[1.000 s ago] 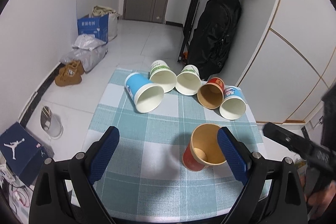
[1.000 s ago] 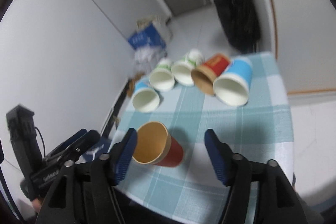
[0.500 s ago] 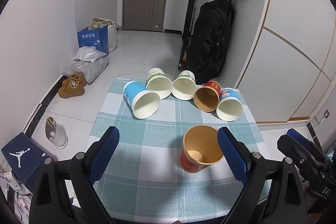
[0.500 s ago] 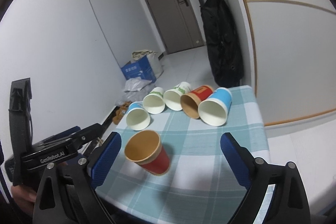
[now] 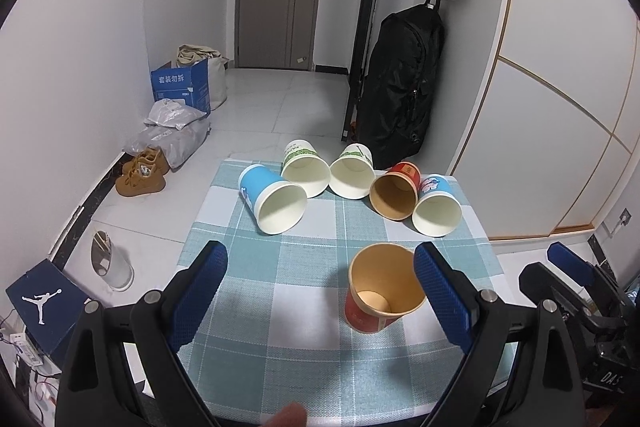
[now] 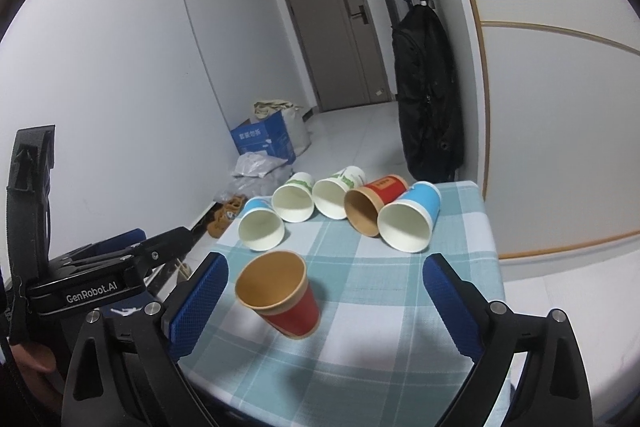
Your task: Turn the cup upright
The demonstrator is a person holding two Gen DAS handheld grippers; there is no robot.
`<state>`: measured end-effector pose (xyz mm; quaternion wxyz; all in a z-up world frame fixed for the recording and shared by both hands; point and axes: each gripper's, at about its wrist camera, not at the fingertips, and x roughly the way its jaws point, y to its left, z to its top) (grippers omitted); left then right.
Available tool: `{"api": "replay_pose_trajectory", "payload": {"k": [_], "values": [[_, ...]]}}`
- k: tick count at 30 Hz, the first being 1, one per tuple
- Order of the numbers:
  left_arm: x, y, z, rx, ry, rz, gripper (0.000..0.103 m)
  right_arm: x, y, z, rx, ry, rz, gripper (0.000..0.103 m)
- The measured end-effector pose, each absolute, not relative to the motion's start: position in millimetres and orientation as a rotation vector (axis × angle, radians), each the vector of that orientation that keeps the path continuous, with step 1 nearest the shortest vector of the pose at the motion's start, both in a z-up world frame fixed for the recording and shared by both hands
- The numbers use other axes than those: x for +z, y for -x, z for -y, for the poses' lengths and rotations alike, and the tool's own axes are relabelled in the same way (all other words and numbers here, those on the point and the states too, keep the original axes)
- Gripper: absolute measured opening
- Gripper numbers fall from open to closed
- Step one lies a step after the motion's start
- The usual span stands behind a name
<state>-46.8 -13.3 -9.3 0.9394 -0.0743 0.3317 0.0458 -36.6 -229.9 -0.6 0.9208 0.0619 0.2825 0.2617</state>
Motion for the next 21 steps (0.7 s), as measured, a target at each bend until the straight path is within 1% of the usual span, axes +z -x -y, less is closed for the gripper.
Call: {"api": "replay_pose_trajectory", "payload": {"k": [21], "values": [[-5.7, 49.0, 14.5, 0.075, 0.166, -0.667, 0.092, -0.4, 36.8, 228.0, 0.539, -0.122, -0.584, 0.099]]}}
